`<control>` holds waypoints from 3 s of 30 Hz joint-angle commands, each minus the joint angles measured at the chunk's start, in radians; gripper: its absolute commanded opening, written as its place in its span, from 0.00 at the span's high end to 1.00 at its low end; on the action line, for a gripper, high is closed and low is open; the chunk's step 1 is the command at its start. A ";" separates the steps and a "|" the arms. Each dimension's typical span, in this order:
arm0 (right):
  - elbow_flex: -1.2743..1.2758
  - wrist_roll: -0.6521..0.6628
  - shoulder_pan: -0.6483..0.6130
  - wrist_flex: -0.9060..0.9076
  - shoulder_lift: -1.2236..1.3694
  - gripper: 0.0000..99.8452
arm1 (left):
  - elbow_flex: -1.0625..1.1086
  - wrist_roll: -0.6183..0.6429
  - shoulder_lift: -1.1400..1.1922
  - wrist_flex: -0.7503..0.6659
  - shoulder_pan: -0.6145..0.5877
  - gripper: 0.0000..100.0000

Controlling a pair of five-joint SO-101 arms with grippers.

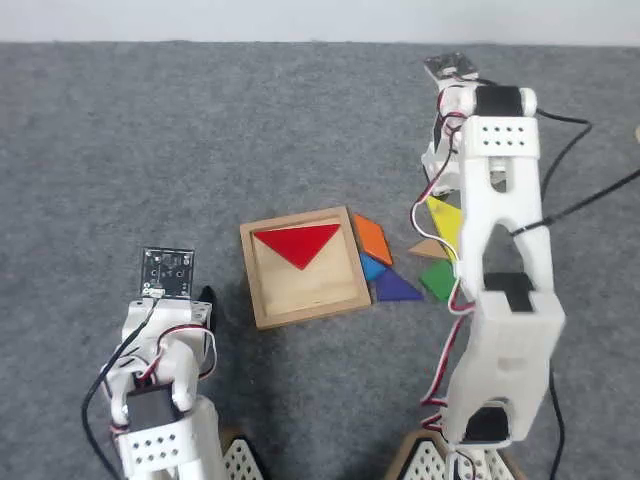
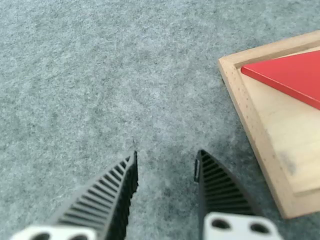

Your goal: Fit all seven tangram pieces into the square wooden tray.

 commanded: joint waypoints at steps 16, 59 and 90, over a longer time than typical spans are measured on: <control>1.143 -0.005 -0.054 -0.842 -0.711 0.71 | -0.008 0.006 -0.018 0.146 0.003 0.81; 0.736 0.077 0.019 -0.746 -0.058 0.68 | -0.008 0.006 -0.018 0.146 0.003 0.81; 0.623 0.152 0.045 -0.696 0.050 0.82 | -0.008 0.006 -0.018 0.146 0.003 0.81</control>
